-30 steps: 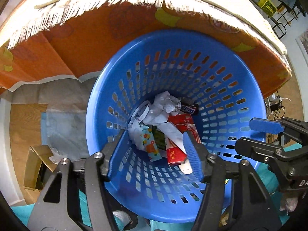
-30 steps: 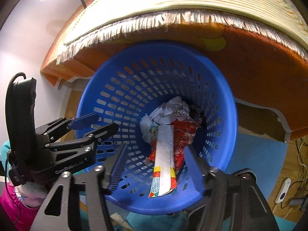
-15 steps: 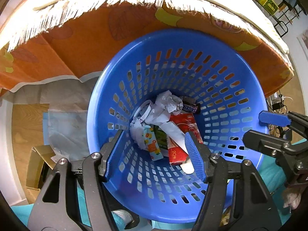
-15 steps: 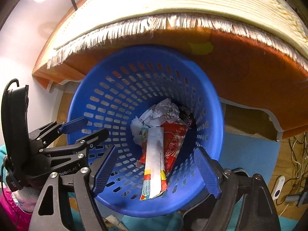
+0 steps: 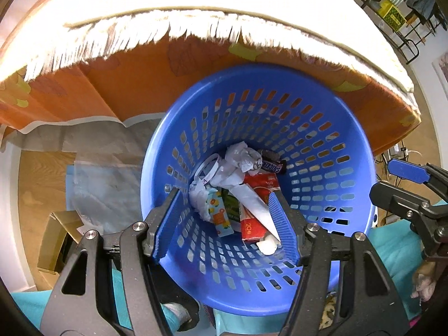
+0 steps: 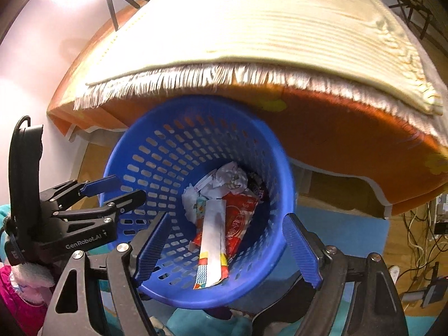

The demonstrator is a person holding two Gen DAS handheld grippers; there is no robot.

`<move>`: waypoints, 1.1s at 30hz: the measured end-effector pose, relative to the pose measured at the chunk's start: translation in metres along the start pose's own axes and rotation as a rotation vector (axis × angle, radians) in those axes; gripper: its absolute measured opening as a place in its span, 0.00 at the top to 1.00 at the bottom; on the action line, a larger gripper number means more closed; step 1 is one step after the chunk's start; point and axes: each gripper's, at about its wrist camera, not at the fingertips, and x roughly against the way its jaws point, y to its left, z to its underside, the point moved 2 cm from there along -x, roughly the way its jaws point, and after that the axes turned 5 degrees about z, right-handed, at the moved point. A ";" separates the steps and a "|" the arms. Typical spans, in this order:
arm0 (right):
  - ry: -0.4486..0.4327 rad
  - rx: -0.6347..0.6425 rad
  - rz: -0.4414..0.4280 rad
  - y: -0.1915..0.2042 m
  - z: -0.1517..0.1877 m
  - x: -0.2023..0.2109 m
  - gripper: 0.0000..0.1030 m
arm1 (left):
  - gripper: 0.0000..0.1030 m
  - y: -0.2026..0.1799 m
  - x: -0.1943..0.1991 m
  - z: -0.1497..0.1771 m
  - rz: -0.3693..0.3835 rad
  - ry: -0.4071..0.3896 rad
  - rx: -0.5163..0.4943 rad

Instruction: Collect trash

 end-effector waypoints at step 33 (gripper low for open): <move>-0.404 -0.088 0.035 -0.030 -0.035 0.111 0.09 | 0.25 -0.065 0.132 -0.058 0.007 -0.348 -0.113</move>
